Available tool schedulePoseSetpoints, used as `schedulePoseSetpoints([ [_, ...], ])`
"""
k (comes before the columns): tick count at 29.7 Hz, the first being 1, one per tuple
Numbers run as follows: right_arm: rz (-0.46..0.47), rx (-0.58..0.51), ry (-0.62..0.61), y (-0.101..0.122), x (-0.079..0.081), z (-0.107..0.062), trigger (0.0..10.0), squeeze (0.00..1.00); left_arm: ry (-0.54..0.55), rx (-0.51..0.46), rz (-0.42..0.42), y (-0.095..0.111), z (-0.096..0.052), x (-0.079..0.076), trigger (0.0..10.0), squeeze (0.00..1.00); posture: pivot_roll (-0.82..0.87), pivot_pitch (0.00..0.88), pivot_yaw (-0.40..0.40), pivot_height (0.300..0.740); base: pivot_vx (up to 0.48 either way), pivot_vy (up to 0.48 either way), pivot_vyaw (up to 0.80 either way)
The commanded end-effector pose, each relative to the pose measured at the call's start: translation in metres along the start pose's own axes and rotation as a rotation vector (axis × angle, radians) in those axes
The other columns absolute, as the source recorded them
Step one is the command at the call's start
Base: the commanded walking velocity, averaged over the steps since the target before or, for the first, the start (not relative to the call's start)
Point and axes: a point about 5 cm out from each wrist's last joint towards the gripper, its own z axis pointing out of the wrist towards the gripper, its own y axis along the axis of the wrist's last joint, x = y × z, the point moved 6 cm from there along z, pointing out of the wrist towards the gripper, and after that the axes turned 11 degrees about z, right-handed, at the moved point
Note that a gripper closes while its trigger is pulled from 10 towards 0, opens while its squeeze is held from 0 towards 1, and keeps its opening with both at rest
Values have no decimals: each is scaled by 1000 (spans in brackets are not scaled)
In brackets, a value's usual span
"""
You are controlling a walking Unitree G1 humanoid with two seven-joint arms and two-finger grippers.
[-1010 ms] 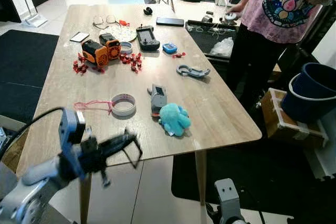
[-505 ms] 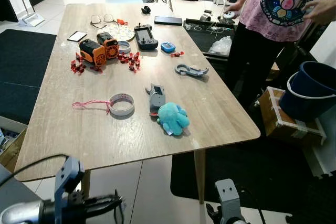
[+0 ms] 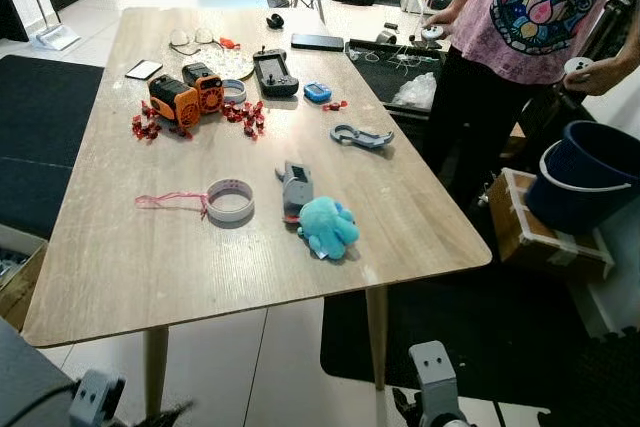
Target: Hang keys on a hook
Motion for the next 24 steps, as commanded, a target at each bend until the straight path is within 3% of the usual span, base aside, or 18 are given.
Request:
schedulePoseSetpoints([
  [1, 14, 19, -18, -8, -5, -4, 10000, 0, 1, -2, -32, -11, -1, -7, 0, 0, 52, 63, -63, 740, 0, 0, 0],
  [7, 10, 26, -19, -10, -6, -5, 10000, 0, 75, 9, -76, -27, -2, -2, 0, 0, 59, 56, -69, 740, 0, 0, 0],
  [8, 7, 30, -16, -11, -5, -4, 10000, 0, 200, 48, -73, -39, 1, 9, 0, 0, 62, 51, -71, 740, 0, 0, 0],
  [9, 7, 30, -16, -11, -5, -4, 10000, 0, 200, 48, -73, -39, 1, 9, 0, 0, 62, 51, -71, 740, 0, 0, 0],
  [10, 5, 35, -12, -11, -3, -4, 10000, 0, 445, 95, -15, -49, 7, 30, 0, 0, 66, 44, -74, 740, 0, 0, 0],
  [11, 5, 35, -12, -11, -3, -4, 10000, 0, 445, 95, -15, -49, 7, 30, 0, 0, 66, 44, -74, 740, 0, 0, 0],
  [12, 5, 37, -12, -11, -3, -3, 10000, 0, 530, 125, -4, -51, 9, 36, 0, 0, 66, 44, -74, 740, 0, 0, 0],
  [15, 4, 40, -13, -12, -2, -3, 10000, 0, 611, 76, -27, -43, 18, 40, 0, 0, 67, 41, -76, 740, 0, 0, 0],
  [17, -2, 47, -18, -13, -3, -3, 10000, 0, 626, 73, -11, -36, 31, 39, 3961, 0, 70, 30, -76, 740, 0, 0, 0],
  [18, -2, 47, -18, -13, -3, -3, 10000, 0, 626, 73, -11, -36, 31, 39, 3961, 0, 70, 30, -76, 740, 0, 0, 0],
  [19, -2, 51, -23, -14, -4, -4, 10000, 0, 622, 64, -4, -32, 38, 37, 5765, 0, 68, 26, -73, 740, 0, 0, 0],
  [20, 5, 56, -33, -16, -6, -4, 10000, 0, 609, 52, 8, -28, 45, 34, 10000, 0, 68, 23, -73, 740, 0, 0, 0],
  [24, 42, 71, -71, -20, -11, -6, 10000, 0, 584, 15, 42, -19, 55, 29, 10000, 0, 65, 13, -65, 740, 0, 0, 0],
])
